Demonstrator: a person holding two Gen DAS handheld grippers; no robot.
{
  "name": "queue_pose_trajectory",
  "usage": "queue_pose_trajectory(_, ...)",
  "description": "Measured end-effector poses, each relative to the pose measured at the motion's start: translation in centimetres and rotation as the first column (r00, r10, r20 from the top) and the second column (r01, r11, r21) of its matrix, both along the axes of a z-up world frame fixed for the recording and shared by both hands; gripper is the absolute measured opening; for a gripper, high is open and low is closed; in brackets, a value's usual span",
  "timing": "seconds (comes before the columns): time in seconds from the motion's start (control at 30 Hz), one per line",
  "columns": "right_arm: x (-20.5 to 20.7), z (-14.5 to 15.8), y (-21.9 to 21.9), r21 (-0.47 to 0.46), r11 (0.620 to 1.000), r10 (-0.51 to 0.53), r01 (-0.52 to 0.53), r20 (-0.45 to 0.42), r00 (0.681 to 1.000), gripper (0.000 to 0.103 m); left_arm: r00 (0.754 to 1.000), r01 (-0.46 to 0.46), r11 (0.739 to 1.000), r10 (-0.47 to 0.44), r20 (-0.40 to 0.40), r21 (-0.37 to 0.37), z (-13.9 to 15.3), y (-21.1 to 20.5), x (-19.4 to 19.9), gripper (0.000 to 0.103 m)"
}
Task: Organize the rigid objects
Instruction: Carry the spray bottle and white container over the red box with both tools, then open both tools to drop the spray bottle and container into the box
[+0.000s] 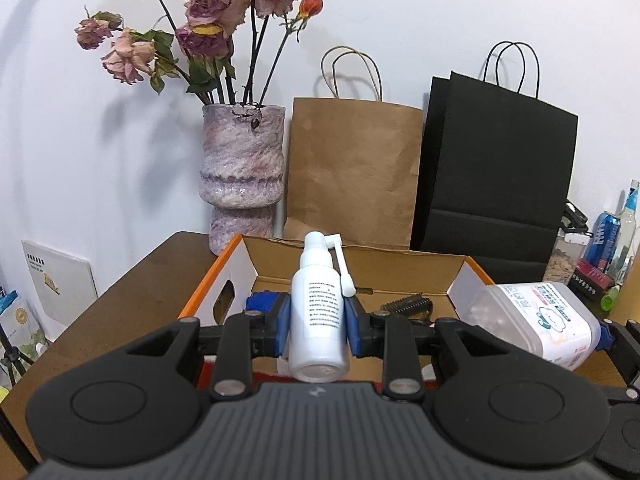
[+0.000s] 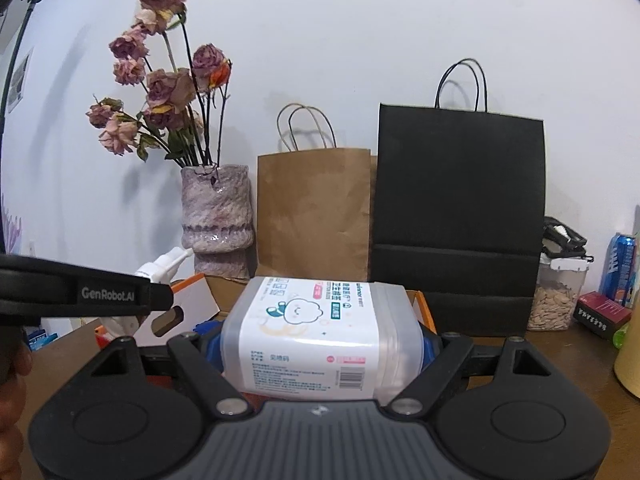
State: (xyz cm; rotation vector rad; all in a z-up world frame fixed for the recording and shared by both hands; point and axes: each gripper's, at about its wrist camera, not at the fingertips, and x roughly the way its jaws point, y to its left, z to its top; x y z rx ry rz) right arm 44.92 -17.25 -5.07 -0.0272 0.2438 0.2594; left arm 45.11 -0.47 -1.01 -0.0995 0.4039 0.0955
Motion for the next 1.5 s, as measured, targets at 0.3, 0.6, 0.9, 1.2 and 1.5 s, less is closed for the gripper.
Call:
queue_pose_trajectory(0.3,3.2,-0.1,1.1,-0.015,1.0,0.008,-0.008,-0.009,1.0,0.082,1.0,-0.009,1.0,0.009,-0.018,0.008,-0.5,0.6,2.9,0.029)
queue_pose_trajectory(0.6,6.0,-0.1,2.5,-0.046,0.999,0.009,-0.01,-0.021,1.0,0.082,0.999,-0.017,1.0,0.018,-0.036,0.024,-1.0,0.9,5.8,0.029)
queue_pose_trajectory(0.9,8.0,-0.4,3.2,-0.077,0.997,0.003,-0.006,-0.049,0.999,0.082,0.998,-0.015,0.999,0.018,-0.057,0.047,-1.8,1.4,8.1,0.029)
queue_pose_trajectory(1.2,9.2,-0.9,3.3,-0.097,0.995,-0.005,-0.003,-0.087,0.996,0.082,0.996,-0.018,0.998,0.023,-0.082,0.059,-2.3,1.8,9.1,0.029)
queue_pose_trajectory(1.5,9.3,-1.2,3.1,-0.11,0.994,-0.03,0.017,-0.113,0.993,0.103,0.998,-0.047,0.996,0.05,-0.044,0.07,-2.0,1.9,8.4,0.09)
